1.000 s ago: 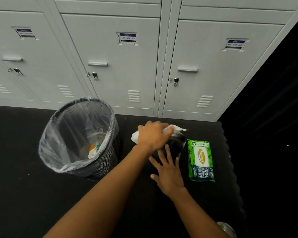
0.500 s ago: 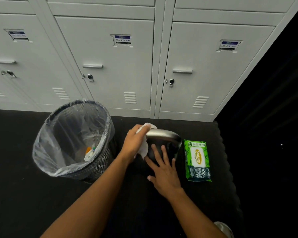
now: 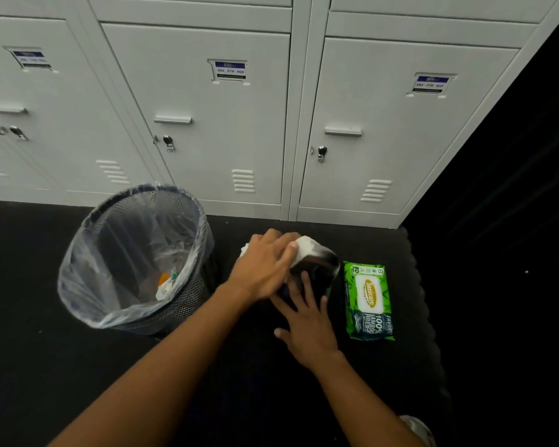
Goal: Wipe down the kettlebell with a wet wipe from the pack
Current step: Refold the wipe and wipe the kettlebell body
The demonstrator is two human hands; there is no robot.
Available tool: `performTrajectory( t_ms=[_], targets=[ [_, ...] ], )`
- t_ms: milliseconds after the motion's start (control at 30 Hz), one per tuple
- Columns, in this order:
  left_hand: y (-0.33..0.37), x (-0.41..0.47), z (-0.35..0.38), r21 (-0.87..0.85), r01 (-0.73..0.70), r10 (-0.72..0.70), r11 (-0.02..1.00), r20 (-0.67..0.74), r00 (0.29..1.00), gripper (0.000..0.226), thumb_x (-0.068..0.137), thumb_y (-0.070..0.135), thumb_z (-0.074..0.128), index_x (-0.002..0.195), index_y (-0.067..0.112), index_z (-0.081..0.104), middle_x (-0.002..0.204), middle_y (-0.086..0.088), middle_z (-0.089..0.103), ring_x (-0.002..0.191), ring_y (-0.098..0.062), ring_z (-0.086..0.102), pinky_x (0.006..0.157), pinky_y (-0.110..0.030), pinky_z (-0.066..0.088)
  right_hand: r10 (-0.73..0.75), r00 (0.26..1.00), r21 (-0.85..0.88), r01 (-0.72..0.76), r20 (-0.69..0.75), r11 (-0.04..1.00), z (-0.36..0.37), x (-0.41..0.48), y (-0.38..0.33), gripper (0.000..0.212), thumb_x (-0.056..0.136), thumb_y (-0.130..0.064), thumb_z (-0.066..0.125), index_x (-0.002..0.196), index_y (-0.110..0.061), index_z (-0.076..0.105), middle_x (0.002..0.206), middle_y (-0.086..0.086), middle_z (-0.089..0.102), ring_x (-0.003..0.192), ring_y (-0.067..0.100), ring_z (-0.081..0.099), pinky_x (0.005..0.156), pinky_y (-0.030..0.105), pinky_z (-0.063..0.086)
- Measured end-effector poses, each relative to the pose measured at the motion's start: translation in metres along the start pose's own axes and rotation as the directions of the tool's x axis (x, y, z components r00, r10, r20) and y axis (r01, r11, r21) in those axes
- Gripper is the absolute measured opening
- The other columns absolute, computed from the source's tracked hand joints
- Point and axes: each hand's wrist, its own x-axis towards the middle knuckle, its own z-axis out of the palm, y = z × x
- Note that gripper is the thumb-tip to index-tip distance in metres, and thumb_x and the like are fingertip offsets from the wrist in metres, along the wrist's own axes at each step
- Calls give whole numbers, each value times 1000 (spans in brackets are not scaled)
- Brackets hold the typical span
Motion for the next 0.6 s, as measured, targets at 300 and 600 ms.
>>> performTrajectory(
  t_ms=[300, 600],
  targets=[
    [-17, 3, 12, -192, 221, -238, 956, -70, 969, 40, 103, 42, 19, 116, 32, 56, 119, 0, 56, 112, -20, 51, 96, -36, 37, 13, 1000, 0, -13, -3, 1000, 2, 1, -1, 96, 91, -40, 62, 148, -54, -14, 153, -14, -44, 141, 26, -43, 115, 69, 1],
    [-19, -32, -4, 7, -106, 106, 994, -102, 989, 47, 105, 51, 24, 151, 57, 18, 165, 12, 15, 154, -20, -2, 123, -49, 5, 27, 1000, 7, -27, 15, 1000, 1, 1, -3, 96, 92, -41, 60, 142, -55, -21, 155, -10, -42, 140, 23, -44, 117, 68, 2]
  ],
)
